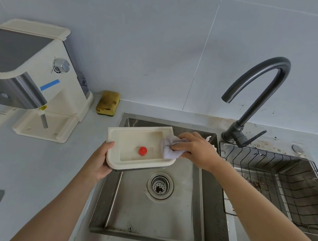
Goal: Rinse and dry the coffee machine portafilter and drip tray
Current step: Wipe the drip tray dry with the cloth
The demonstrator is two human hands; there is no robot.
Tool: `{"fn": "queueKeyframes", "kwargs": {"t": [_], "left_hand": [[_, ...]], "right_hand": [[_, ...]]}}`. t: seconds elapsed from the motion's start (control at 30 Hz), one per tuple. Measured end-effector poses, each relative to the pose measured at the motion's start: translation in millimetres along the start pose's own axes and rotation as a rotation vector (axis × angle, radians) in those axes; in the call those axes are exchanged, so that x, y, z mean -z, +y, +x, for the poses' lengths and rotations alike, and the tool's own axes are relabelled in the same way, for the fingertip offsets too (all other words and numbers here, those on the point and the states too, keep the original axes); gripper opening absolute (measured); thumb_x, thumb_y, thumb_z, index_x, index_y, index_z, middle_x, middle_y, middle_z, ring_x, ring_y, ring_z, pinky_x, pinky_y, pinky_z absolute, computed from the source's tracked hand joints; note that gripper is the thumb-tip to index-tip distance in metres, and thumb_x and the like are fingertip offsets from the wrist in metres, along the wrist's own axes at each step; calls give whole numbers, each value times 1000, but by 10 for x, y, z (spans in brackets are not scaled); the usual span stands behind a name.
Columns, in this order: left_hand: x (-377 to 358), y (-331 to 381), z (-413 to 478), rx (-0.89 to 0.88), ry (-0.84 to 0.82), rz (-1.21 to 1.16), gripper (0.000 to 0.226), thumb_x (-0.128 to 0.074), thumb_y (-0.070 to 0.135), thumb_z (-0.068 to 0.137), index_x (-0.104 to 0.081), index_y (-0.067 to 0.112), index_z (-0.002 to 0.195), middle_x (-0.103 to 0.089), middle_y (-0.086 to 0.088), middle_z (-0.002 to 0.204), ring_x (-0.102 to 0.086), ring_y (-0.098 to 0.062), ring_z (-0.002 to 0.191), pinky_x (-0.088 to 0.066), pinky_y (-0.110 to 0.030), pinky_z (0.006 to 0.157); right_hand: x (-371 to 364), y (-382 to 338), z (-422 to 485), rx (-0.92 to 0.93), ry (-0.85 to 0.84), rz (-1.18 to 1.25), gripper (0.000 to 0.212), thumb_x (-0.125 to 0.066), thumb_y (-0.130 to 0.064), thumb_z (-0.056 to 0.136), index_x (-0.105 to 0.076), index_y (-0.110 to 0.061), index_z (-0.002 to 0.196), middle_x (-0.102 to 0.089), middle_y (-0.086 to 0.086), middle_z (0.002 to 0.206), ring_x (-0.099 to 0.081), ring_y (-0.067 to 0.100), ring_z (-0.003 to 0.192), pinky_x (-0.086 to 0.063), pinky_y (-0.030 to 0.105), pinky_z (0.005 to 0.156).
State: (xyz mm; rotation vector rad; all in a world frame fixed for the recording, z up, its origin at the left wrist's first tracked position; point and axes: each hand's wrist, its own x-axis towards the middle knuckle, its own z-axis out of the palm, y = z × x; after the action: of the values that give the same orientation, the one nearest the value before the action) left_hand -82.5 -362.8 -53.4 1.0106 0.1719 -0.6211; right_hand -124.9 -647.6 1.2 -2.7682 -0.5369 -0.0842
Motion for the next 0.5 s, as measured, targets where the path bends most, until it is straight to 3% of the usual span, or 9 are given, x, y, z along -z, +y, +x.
{"fn": "queueKeyframes", "kwargs": {"t": [0.13,0.23,0.37,0.5], "left_hand": [[-95,-1,0,19,-11,11,49,-66,29,62,-57,21,110,-69,-5,101,-66,-23,91,-58,-33,59],[-193,5,22,13,-37,27,66,-67,29,54,-54,17,118,-68,-6,103,-65,-23,94,-58,-34,62],[-377,2,52,7,-58,62,79,-67,27,56,-46,13,131,-63,-10,109,-60,-25,99,-58,-33,66],[-541,-25,77,-19,-96,101,82,-67,30,54,-47,11,130,-63,-9,105,-61,-20,95,-57,-28,68]], "right_hand": [[48,6,95,38,113,-17,27,-67,-19,73,-72,-21,100,-65,16,100,-59,41,79,-54,51,64],[156,-120,218,96,242,-54,32,-71,-17,68,-72,-19,101,-64,16,91,-58,37,69,-51,40,52],[172,-318,455,276,360,-218,44,-83,-10,56,-73,-18,99,-65,14,86,-58,32,62,-50,33,51],[96,-500,630,404,447,-314,33,-49,-16,74,-73,-23,96,-65,9,95,-56,26,65,-49,29,53]]}}
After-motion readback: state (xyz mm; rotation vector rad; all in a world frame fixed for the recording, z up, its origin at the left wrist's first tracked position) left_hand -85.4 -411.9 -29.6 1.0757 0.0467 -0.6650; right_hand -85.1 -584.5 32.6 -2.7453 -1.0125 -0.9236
